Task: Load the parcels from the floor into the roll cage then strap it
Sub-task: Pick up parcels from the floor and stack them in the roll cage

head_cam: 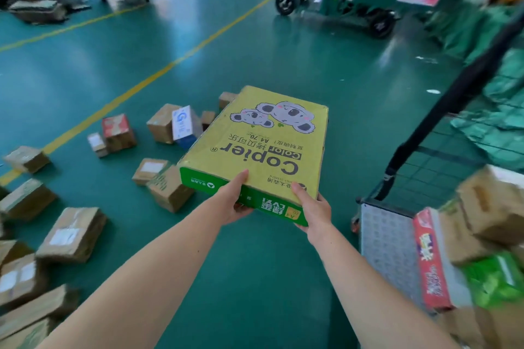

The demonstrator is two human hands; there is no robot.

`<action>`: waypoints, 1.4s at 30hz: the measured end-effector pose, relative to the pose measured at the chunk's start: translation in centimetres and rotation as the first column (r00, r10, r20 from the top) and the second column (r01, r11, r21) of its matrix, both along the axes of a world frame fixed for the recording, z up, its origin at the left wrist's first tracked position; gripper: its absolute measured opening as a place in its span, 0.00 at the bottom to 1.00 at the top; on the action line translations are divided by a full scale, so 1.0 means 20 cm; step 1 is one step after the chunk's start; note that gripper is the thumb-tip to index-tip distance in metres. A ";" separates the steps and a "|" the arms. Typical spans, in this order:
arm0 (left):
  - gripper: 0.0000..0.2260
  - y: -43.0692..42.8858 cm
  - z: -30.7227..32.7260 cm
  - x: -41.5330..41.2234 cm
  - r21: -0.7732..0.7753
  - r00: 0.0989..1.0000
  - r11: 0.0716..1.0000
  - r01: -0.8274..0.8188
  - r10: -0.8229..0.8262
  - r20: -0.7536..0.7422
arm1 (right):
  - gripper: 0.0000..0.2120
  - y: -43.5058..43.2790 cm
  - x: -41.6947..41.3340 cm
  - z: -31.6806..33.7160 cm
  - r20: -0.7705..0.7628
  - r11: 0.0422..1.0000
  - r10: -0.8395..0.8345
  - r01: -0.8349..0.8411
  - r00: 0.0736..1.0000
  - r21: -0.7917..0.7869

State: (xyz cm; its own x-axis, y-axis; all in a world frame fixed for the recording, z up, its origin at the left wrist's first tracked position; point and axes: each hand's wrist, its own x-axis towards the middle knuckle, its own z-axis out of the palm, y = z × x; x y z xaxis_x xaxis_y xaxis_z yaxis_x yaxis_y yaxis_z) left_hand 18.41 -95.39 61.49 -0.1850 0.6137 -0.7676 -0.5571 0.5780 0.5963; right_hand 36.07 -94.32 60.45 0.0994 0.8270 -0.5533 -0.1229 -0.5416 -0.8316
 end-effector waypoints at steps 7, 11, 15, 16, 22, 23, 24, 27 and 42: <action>0.27 0.38 0.04 0.46 0.005 0.956 0.957 0.291 -0.291 0.024 | 0.19 0.09 0.43 0.02 -0.010 0.944 -0.327 0.328 0.945 0.041; 0.25 0.55 0.03 0.75 0.011 0.877 0.878 0.479 -0.479 0.037 | 0.20 0.10 0.66 0.01 -0.010 0.864 -0.502 0.502 0.865 0.040; 0.25 0.69 0.03 1.01 0.004 0.751 0.752 0.659 -0.659 0.037 | 0.15 0.07 0.83 0.03 -0.030 0.740 -0.671 0.672 0.741 0.045; 0.25 0.71 0.03 1.06 0.009 0.710 0.711 0.703 -0.703 0.041 | 0.14 0.06 0.86 0.03 -0.043 0.694 -0.716 0.717 0.697 0.059; 0.27 0.79 0.06 1.41 0.064 0.388 0.387 0.920 -0.922 -0.007 | 0.12 -0.07 1.02 0.04 -0.064 0.442 -0.890 0.890 0.451 0.112; 0.26 0.78 0.07 1.47 0.064 0.331 0.330 0.942 -0.943 -0.021 | 0.13 -0.11 1.05 0.04 -0.070 0.392 -0.914 0.914 0.400 0.107; 0.26 0.76 0.07 1.53 0.062 0.288 0.286 0.956 -0.957 -0.033 | 0.14 -0.15 1.07 0.05 -0.075 0.342 -0.934 0.934 0.350 0.102; 0.21 0.65 0.11 1.70 0.071 0.140 0.136 0.988 -0.988 -0.063 | 0.20 -0.30 1.14 0.08 -0.069 0.205 -0.975 0.972 0.213 0.111; 0.25 0.01 0.04 2.67 0.075 -0.097 -0.109 0.991 -0.984 -0.152 | 0.62 -1.14 1.82 0.08 0.012 -0.101 -0.995 0.987 -0.103 0.128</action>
State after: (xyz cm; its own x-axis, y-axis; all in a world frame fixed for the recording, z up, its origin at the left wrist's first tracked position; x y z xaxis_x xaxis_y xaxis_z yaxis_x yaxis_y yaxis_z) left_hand 71.80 -95.27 62.26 0.6955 0.2252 -0.6823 0.5730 0.3990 0.7158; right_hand 72.40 -117.03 62.12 0.8754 -0.1963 -0.4418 -0.4169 0.1562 -0.8954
